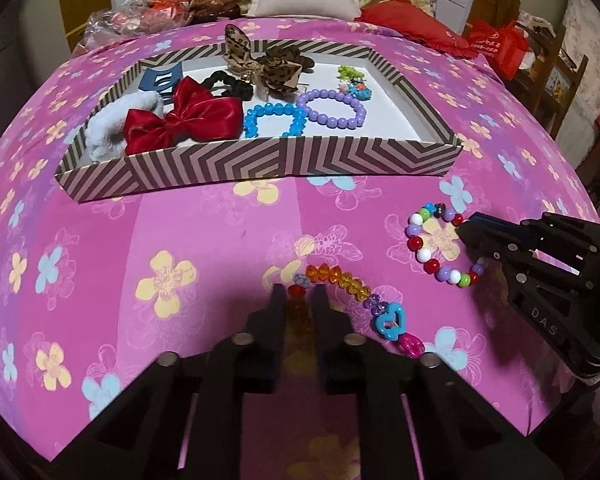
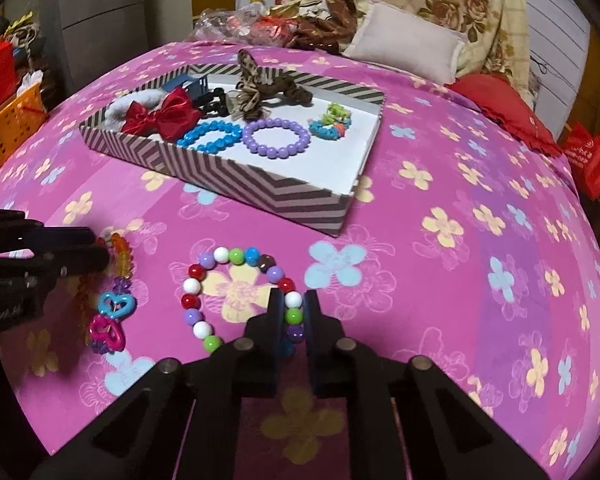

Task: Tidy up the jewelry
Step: 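Grasp the orange heart bracelet with the left tool while the right grasps the multicolour bead bracelet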

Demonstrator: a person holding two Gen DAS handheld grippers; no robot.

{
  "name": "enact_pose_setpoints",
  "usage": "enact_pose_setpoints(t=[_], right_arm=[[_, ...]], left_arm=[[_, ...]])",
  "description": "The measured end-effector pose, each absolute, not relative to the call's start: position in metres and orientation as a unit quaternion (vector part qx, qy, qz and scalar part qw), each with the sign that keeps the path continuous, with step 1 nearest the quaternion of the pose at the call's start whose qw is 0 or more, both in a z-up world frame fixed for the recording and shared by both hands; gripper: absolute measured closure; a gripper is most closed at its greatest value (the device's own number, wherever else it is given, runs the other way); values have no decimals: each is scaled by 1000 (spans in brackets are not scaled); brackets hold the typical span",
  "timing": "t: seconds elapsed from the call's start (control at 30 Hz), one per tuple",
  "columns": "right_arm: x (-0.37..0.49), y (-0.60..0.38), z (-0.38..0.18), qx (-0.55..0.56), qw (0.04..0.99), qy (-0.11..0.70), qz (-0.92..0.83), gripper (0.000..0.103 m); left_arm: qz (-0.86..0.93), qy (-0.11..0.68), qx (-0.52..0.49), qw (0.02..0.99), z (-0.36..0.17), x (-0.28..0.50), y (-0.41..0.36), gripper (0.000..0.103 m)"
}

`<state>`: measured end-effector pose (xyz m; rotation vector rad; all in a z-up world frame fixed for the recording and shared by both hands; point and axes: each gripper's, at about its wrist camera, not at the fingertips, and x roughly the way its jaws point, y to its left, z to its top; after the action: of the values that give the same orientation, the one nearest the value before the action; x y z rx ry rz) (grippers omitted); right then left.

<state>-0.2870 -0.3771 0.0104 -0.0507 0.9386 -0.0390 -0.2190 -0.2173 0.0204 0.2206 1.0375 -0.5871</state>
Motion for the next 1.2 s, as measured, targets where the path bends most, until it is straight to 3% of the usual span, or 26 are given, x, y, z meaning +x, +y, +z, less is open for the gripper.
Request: enact_pose_setpoints(t=[0.9,1.2], right_arm=[[-265,-384,124,-20,930,366,6,94],[-217,-376,112,14,925,378,35,94]], left_arm=[[-292,424,41,856,124,-176,-184,96],[-287,414,45,863,137,-164,-190,96]])
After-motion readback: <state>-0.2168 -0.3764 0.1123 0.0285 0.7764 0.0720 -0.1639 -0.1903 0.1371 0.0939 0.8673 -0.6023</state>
